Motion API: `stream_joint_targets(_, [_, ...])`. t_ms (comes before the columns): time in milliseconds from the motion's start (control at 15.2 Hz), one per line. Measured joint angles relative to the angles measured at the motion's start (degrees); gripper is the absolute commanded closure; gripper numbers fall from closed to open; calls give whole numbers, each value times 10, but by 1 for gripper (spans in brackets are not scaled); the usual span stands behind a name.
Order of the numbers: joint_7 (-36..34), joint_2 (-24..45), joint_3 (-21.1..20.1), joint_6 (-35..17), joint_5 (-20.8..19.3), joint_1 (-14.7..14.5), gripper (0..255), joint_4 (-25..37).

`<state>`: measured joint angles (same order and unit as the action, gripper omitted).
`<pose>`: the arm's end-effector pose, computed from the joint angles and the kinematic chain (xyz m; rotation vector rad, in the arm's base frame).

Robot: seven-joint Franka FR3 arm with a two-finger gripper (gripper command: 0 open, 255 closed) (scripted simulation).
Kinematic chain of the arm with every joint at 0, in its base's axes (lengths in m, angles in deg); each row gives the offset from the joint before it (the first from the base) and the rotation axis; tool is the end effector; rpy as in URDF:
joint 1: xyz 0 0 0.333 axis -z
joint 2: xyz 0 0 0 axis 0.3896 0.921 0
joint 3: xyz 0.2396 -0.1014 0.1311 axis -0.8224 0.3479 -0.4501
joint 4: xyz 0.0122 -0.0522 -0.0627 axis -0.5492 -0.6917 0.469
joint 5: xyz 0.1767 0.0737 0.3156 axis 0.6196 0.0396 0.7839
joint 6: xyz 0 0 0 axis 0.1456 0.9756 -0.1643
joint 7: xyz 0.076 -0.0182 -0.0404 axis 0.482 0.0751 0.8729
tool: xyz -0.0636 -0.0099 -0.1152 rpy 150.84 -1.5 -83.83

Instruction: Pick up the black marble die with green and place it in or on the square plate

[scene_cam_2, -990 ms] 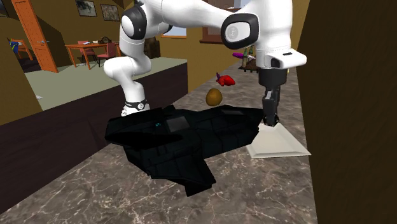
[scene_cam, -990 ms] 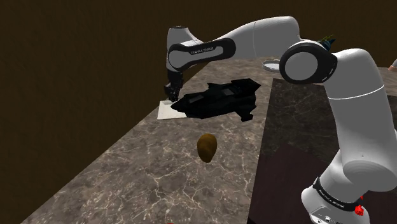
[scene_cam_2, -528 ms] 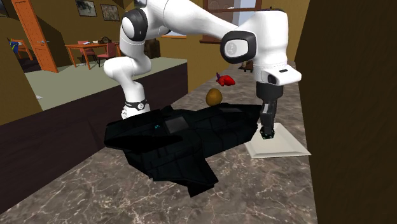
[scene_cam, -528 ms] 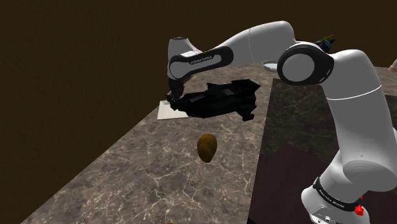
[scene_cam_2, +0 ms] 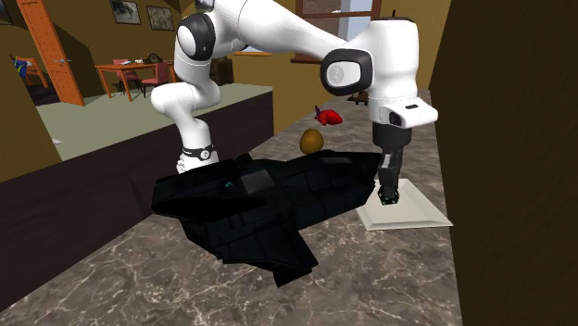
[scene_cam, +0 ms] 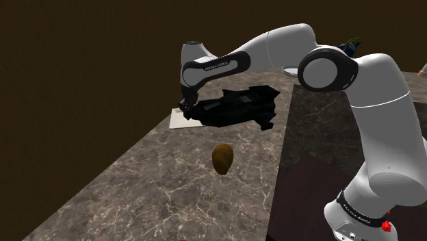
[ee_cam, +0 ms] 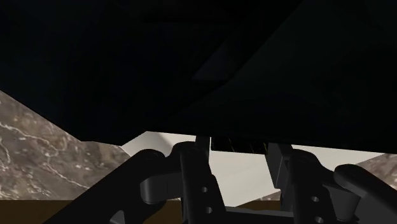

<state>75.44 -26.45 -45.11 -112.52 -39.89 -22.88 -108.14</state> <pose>0.7009 0.1245 0.3445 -3.0478 -0.4002 -0.2646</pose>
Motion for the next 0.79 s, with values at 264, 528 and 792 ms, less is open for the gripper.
stream_joint_targets(264, [0,0,0,0,0,0,0,-1])
stream_joint_targets(528, [0,-16,-2,11,3,2,0,-6])
stream_joint_targets(792, [3,-36,-4,45,7,5,0,10])
